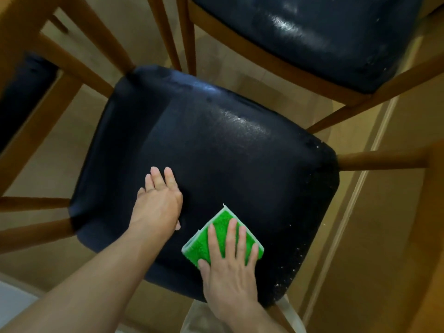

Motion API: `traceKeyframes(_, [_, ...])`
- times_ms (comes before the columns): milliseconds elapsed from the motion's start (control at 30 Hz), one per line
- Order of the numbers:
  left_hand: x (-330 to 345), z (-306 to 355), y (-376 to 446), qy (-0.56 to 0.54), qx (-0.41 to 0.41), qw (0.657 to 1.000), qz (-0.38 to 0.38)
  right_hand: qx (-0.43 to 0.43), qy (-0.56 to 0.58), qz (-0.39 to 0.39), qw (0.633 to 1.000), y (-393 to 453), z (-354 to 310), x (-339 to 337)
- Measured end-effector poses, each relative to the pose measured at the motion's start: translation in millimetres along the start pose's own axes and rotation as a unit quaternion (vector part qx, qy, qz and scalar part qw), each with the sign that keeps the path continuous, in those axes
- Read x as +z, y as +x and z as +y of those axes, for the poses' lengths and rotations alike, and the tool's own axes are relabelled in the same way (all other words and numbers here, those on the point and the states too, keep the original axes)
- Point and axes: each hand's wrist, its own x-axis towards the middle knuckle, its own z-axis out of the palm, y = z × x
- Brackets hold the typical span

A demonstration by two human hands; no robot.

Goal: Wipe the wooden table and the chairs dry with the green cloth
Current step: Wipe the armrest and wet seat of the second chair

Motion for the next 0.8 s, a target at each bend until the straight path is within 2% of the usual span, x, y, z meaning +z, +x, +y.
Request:
traceKeyframes(100, [1, -1, -1, -0.010, 0.000, 1.000, -0.004, -0.034, 0.025, 0.032, 0.999, 30, 25, -13])
traceKeyframes(133, [1, -1, -1, -0.011, 0.000, 1.000, -0.001, -0.012, 0.051, 0.040, 0.998, 47, 38, -21])
traceKeyframes(233, [3, -2, 1, -0.012, -0.002, 1.000, 0.003, 0.100, 0.084, 0.112, 0.985, 108, 86, -64])
traceKeyframes(300, [4, -2, 2, -0.015, -0.004, 1.000, -0.002, 0.192, 0.125, 0.139, 0.964, 143, 115, -97])
traceKeyframes(367, [4, -1, 4, -0.021, -0.008, 1.000, -0.005, 0.260, 0.184, 0.158, 0.935, 159, 125, -109])
traceKeyframes(433, [5, 0, 4, -0.021, -0.009, 1.000, -0.002, 0.287, 0.182, 0.175, 0.924, 150, 111, -100])
traceKeyframes(500, [5, -1, 3, -0.011, -0.005, 1.000, 0.010, 0.299, 0.178, 0.174, 0.921, 118, 84, -74])
traceKeyframes(633, [7, -1, 2, -0.004, -0.004, 1.000, 0.016, 0.305, 0.169, 0.098, 0.932, 42, 32, -19])
traceKeyframes(733, [7, -1, 5, 0.006, -0.004, 1.000, 0.017, 0.286, 0.178, 0.057, 0.940, 39, 30, -10])
traceKeyframes(800, [6, -1, 6, 0.007, -0.007, 1.000, 0.002, 0.286, 0.176, 0.074, 0.939, 53, 40, -18])
